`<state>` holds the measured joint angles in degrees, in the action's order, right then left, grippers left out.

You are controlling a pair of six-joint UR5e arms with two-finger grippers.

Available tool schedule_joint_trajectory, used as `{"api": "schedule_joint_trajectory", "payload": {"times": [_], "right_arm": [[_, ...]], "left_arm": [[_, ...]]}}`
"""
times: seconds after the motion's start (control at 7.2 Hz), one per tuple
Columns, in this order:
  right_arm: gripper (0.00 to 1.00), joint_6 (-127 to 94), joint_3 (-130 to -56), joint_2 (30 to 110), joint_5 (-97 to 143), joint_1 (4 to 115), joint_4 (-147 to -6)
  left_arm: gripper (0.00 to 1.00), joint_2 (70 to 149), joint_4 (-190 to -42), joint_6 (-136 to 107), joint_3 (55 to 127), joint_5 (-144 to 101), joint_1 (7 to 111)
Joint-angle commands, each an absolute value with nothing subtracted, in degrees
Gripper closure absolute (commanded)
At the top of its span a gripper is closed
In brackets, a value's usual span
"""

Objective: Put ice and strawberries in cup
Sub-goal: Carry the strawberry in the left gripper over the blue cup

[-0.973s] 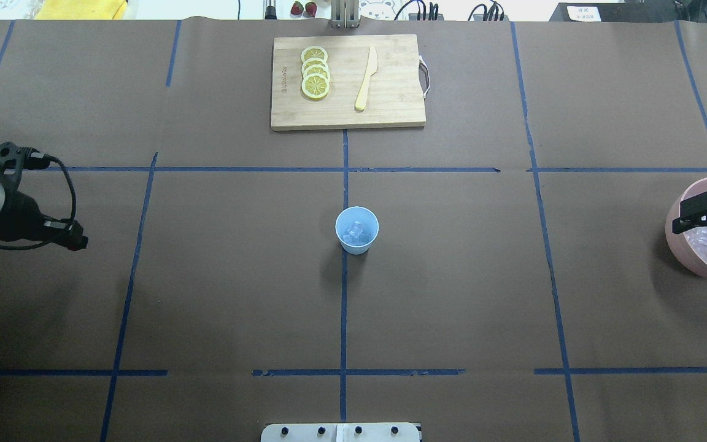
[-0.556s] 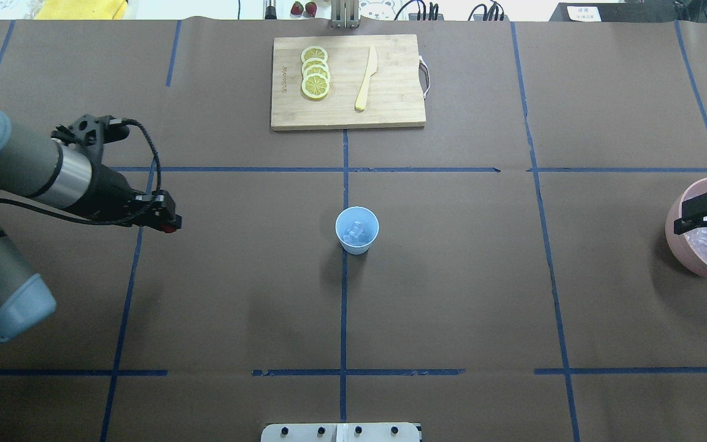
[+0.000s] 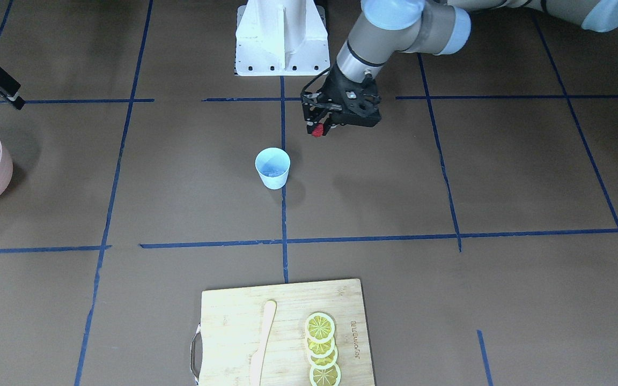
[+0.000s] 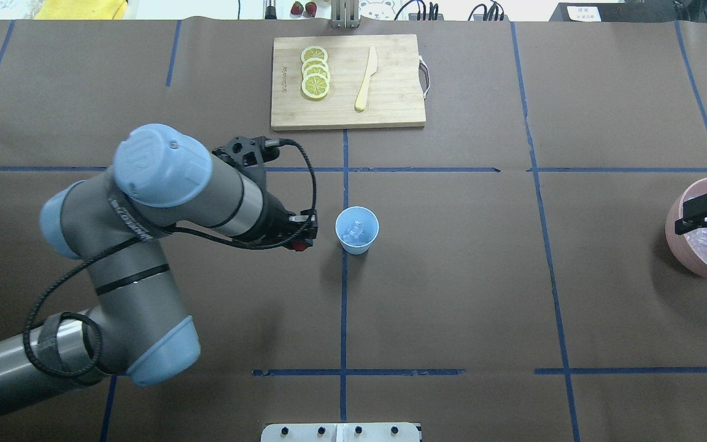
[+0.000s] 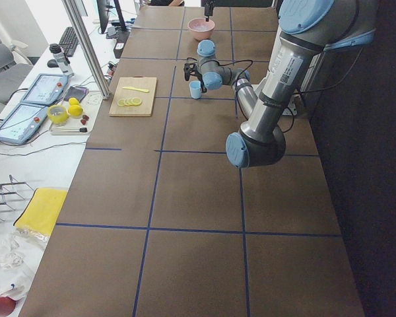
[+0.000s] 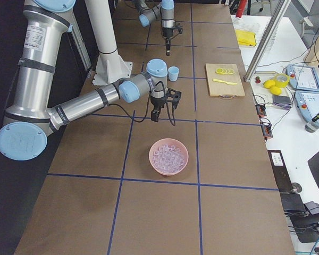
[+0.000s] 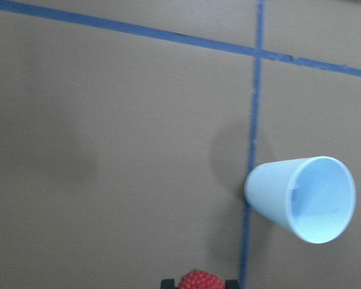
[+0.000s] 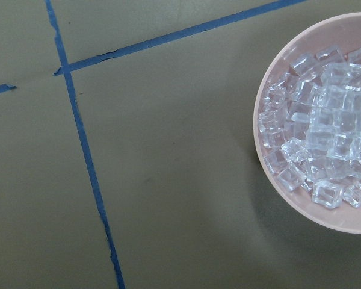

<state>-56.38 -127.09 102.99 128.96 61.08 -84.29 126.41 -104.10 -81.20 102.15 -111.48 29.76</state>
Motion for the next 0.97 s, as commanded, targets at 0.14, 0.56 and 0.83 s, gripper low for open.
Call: {"api": "schedule_joint_trajectory", "payload": {"times": [0.14,0.56,0.83], "right_arm": [[0.0,-56.4,-127.2,103.0,129.0,61.1,-84.3],[0.0,-56.4,-127.3,103.0,129.0,61.1,-84.3],[0.0,-56.4,-127.2,103.0,129.0,61.1,-84.3]], "left_arm": [[0.97,136.9,-103.5,-82.7,91.5,-106.5,27.8],[0.74,136.8,-103.5,-82.4,91.0,-106.4,27.8],[0.49,136.6,-103.4,-82.2,91.0,-106.4,27.9]]}}
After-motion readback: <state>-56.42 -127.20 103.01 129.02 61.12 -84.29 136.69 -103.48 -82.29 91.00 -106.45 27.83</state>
